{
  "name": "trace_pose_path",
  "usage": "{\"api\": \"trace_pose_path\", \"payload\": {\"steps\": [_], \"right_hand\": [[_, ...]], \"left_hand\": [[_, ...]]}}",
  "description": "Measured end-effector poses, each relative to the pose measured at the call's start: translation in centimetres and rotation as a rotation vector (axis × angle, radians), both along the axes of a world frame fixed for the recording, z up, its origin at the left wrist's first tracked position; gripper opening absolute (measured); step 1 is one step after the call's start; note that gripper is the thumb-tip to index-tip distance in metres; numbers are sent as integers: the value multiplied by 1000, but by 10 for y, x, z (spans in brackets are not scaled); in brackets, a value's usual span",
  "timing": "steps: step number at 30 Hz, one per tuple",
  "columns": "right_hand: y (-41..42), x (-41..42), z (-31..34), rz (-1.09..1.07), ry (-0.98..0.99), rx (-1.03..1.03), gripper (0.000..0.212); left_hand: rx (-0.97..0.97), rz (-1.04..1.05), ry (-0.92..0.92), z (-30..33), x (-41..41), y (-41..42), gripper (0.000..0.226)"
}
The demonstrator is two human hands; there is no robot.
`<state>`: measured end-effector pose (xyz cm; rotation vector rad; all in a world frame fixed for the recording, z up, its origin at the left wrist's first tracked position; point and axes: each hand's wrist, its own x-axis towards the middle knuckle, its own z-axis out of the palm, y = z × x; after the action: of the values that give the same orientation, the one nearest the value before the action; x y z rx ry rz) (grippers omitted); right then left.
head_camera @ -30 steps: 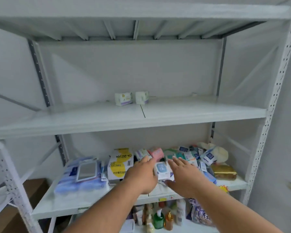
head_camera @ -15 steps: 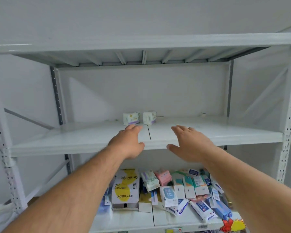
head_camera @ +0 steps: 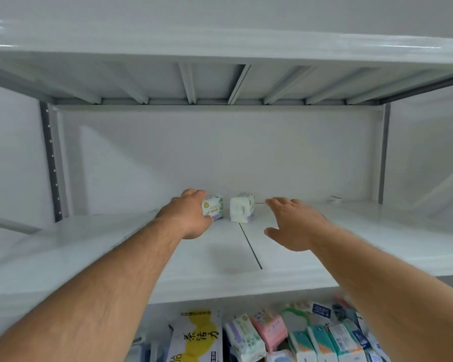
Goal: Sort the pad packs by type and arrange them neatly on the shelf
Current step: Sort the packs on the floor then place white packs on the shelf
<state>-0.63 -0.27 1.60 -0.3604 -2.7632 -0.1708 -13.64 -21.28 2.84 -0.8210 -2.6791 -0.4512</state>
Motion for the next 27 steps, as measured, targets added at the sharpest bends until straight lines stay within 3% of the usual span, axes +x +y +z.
{"api": "trace_pose_path", "payload": {"steps": [9,22,27], "right_hand": [[36,-132,-15,-22,-63,31,63],[107,-259,-7,17,-139,243,86],[123,-291,-9,76,-249,149,75]], "left_hand": [[-1,-9,-92,-14,-136,36,75],[48,84,-201,-39,-239,88,104],[113,56,-252,-49,-255,88,85]]}}
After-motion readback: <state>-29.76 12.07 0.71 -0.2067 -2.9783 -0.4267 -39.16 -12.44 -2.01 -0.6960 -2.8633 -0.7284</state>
